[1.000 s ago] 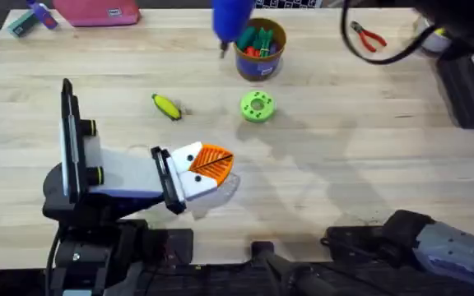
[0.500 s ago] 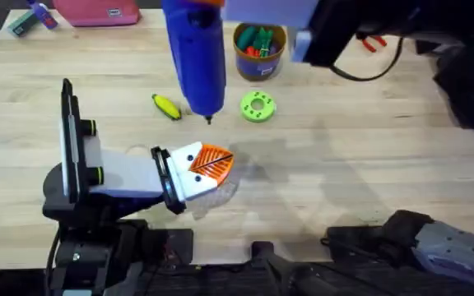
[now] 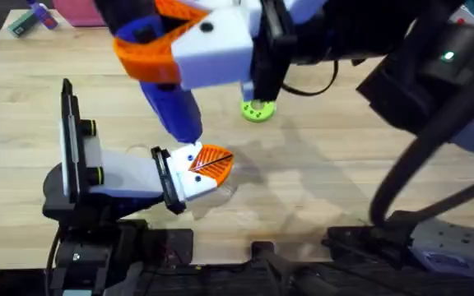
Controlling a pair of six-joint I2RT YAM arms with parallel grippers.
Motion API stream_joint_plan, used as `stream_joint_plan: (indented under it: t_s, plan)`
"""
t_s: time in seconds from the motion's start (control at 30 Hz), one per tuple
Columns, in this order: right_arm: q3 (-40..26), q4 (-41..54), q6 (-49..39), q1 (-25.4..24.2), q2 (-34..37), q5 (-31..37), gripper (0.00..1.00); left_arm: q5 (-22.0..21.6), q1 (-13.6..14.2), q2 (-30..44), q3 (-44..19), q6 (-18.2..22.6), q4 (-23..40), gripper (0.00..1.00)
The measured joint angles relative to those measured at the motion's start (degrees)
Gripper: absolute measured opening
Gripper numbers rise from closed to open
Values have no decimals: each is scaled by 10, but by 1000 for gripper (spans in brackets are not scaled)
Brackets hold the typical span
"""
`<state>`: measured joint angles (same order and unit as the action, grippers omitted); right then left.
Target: Pick up the gripper from the table and insert it into the empty holder that is missing its gripper. Then pick up a screw, insert it into the mounting hole, and use the screwdriver to tighten it. Finally, clean up the table by picking up the vegetable and placing it into the bucket.
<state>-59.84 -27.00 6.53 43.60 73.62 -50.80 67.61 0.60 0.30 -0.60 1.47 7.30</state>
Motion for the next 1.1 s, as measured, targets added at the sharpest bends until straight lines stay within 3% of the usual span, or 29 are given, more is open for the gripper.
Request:
stream_joint_plan:
  t_s: [0.3,0.73,1.1]
  plan:
    - [87,-178,10,6,0,-7,24,0,0,0,0,0,0,19]
    - [109,-182,23,6,2,-8,24,0,0,0,0,0,0,19]
    - [109,-215,25,18,44,-10,24,1,0,0,0,0,0,19]
